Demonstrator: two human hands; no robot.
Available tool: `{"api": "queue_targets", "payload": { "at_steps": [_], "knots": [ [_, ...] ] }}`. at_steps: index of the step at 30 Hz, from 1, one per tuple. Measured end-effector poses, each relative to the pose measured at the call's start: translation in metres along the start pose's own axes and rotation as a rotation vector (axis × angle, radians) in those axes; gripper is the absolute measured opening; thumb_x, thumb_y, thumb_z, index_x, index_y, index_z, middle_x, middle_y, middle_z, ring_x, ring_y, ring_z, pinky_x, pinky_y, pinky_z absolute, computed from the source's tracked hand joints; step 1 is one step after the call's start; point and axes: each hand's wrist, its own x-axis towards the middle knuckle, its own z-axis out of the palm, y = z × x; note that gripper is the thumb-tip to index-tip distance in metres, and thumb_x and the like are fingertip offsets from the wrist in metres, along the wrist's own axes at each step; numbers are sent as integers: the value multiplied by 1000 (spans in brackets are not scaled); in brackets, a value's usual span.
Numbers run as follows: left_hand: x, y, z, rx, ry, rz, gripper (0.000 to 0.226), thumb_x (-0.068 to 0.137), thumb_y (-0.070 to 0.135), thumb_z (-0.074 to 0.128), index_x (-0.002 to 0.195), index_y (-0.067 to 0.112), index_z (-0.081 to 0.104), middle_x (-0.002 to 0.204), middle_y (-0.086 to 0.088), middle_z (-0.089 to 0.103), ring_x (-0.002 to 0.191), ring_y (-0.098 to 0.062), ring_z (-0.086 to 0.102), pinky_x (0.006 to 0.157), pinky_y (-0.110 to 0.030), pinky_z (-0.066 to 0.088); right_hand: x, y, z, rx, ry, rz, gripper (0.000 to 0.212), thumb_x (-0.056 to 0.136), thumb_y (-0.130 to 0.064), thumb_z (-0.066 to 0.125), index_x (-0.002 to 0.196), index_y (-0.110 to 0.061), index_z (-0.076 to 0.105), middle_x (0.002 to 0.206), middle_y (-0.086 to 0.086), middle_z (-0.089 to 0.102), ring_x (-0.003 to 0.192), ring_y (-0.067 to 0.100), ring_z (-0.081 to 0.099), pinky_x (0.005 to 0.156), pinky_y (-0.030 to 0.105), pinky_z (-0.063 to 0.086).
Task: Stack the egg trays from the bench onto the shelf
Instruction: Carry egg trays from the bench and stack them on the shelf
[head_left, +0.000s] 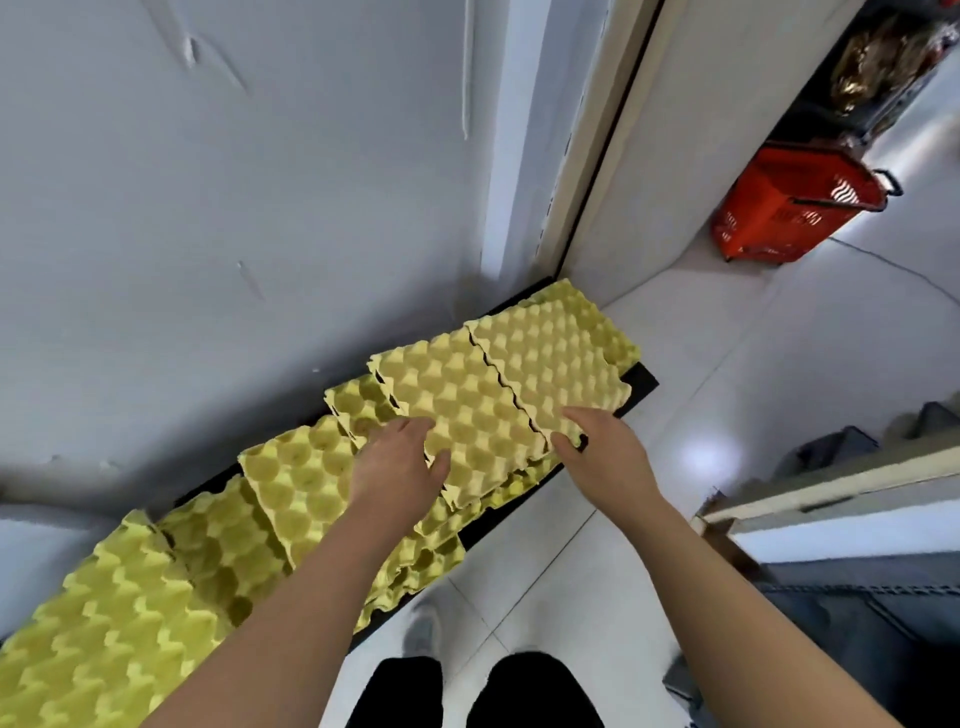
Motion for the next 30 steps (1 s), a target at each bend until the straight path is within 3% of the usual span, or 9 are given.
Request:
{"api": "queue_targets", "payload": {
  "at_steps": [5,16,19,24,30],
  "knots": [
    [63,30,45,-26,-70,-48,46,94,40,50,136,21,48,132,-1,52,119,-22,51,94,-39,47,67,56,11,56,-66,63,44,95,-31,54,135,-13,51,139,5,50,128,19,44,102,27,32],
    [186,92,162,-236,-124,-381,51,91,37,59,136,16,47,126,-5,60,110,-25,59,89,-39,50,227,196,49,57,-228,69,49,95,-36,52,140,-18,44,140,8,44,131,23,39,103,36,38],
    [208,98,186,-219,-68,-450,40,89,41,61,118,15,54,115,-5,63,101,-26,60,79,-38,52,261,226,66,18,-283,83,52,93,-40,53,140,-20,42,139,10,41,129,27,40,103,41,40],
    [220,105,202,-86,34,-524,47,87,44,62,123,20,46,116,-5,57,102,-30,58,76,-38,46,296,261,95,-40,-385,145,69,88,-51,57,147,-26,30,153,19,18,141,36,22,110,49,33],
    [220,105,211,-4,132,-477,21,91,41,57,105,28,67,116,2,55,91,-27,61,65,-31,38,312,285,107,19,-403,183,71,79,-60,63,141,-37,38,139,18,34,128,35,40,106,47,38]
  ]
}}
